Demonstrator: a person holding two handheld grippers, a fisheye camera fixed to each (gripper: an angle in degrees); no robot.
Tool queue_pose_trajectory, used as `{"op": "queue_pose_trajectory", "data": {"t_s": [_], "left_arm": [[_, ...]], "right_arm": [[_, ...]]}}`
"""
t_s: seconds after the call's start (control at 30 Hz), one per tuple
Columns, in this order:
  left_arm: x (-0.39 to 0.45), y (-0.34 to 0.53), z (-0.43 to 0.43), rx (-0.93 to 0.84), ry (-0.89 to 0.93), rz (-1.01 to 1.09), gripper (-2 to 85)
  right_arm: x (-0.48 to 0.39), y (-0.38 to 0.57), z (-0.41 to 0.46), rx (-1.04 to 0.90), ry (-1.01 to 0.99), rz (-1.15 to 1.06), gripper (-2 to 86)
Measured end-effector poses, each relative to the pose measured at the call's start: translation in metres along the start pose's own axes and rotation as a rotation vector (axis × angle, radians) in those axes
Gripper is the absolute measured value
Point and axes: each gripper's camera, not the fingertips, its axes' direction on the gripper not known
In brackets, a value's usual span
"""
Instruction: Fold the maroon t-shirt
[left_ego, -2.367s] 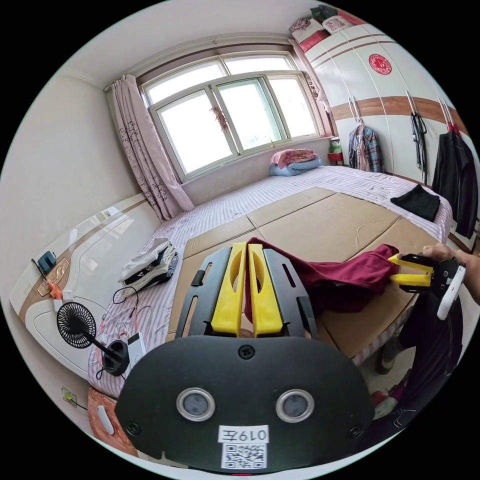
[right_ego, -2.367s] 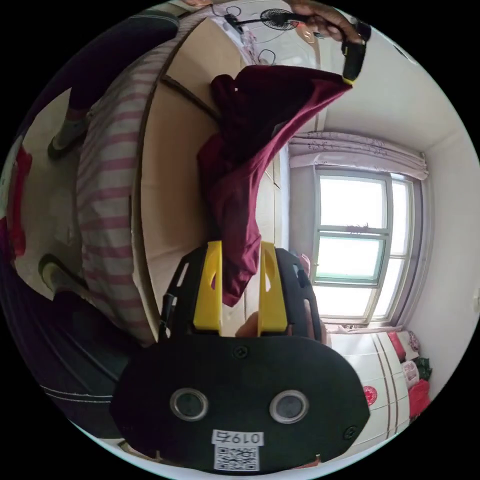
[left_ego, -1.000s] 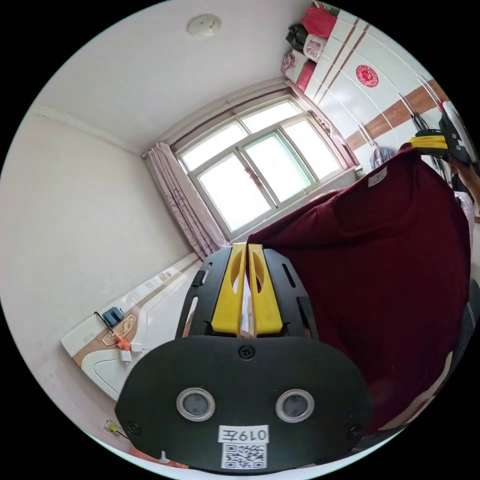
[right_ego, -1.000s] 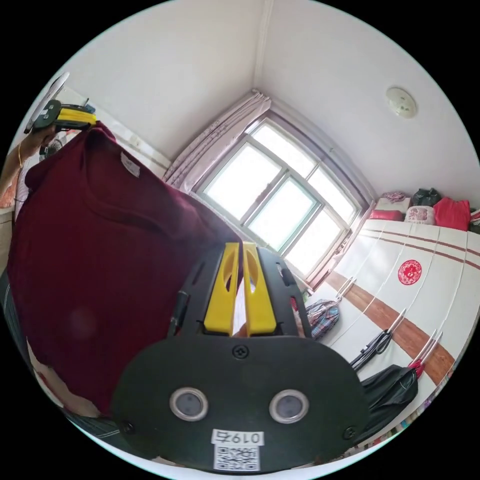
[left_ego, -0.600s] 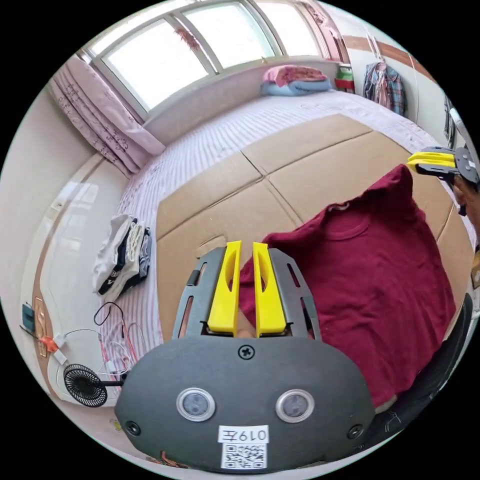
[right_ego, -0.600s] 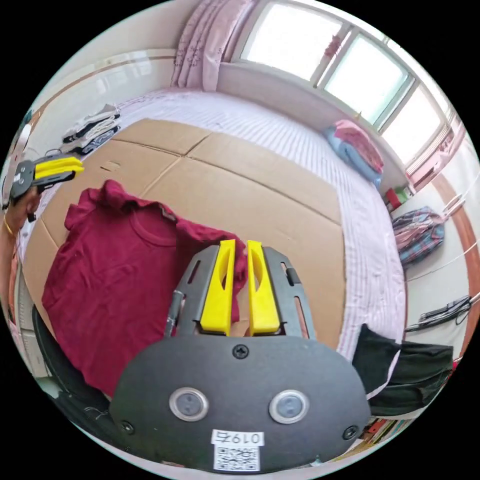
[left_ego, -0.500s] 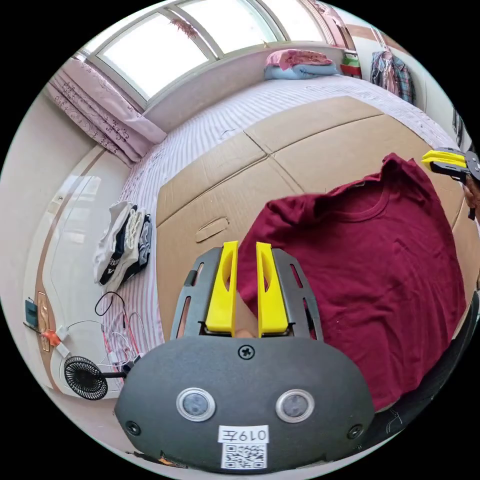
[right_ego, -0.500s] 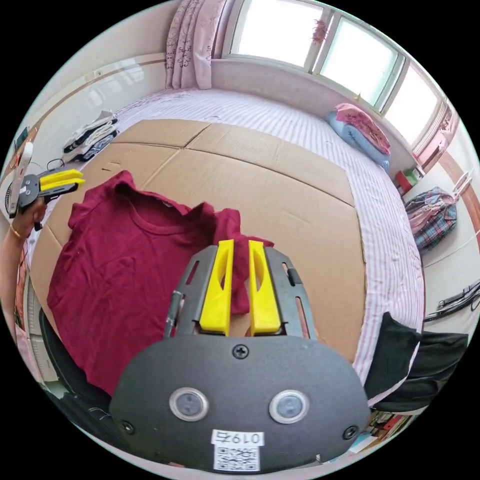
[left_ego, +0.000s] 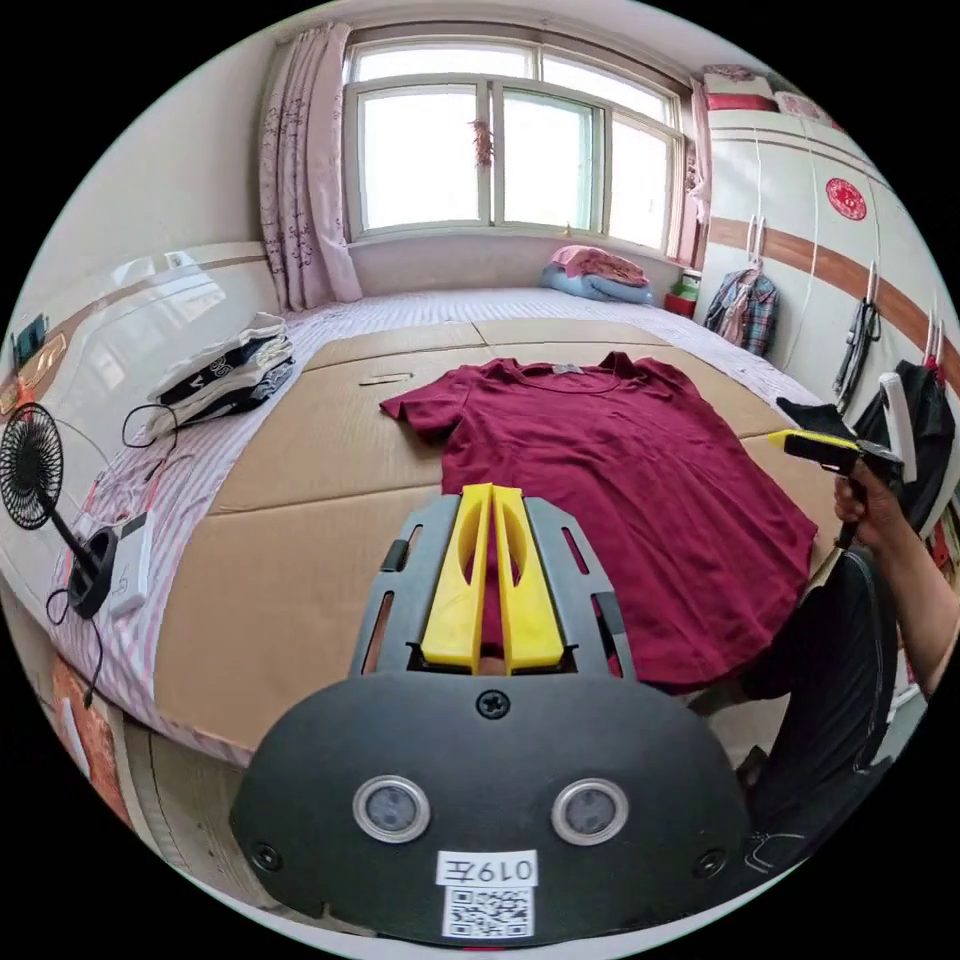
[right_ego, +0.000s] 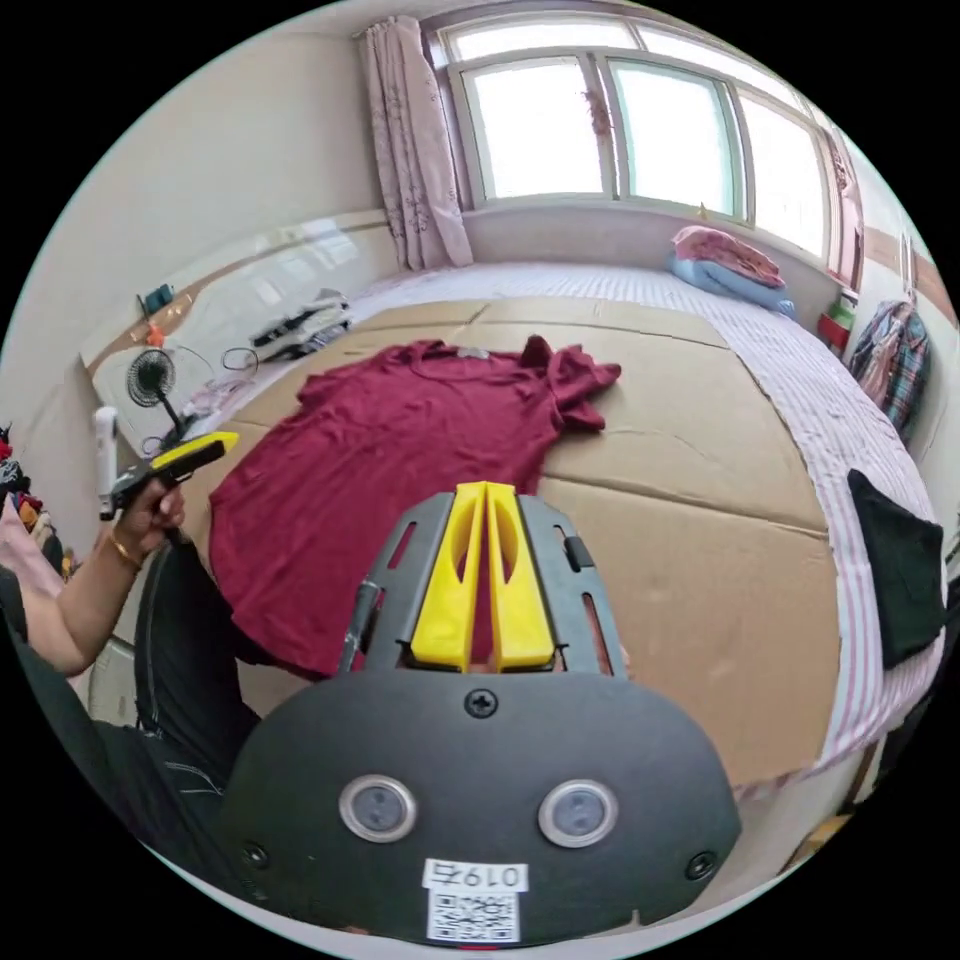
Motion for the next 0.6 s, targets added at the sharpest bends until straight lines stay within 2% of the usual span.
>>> {"op": "queue_pose_trajectory", "data": {"t_s": [0.07, 0.13, 0.3, 0.4, 0.47, 0.6], "left_arm": [[0.026, 0.018, 0.001, -0.027, -0.097, -0.037, 0.9], [0.034, 0.033, -0.003, -0.015, -0.087, -0.102, 0.9], [0.024, 0.077, -0.038, 0.082, 0.023, -0.232, 1.0], [0.032, 0.109, -0.058, 0.151, -0.015, -0.241, 1.0], [0.034, 0.123, -0.067, 0.192, 0.021, -0.268, 1.0], [0.038, 0.136, -0.074, 0.207, 0.041, -0.321, 1.0]], "right_arm": [[-0.021, 0.008, 0.015, -0.036, 0.197, 0.021, -0.7], [-0.028, 0.016, 0.009, 0.033, 0.251, 0.029, -0.8], [-0.007, 0.033, -0.019, 0.148, 0.182, 0.100, -0.8], [0.001, 0.045, -0.045, 0.264, 0.148, 0.135, -0.7], [-0.004, 0.052, -0.060, 0.346, 0.170, 0.147, -0.7], [0.008, 0.062, -0.057, 0.305, 0.104, 0.216, -0.7]]}}
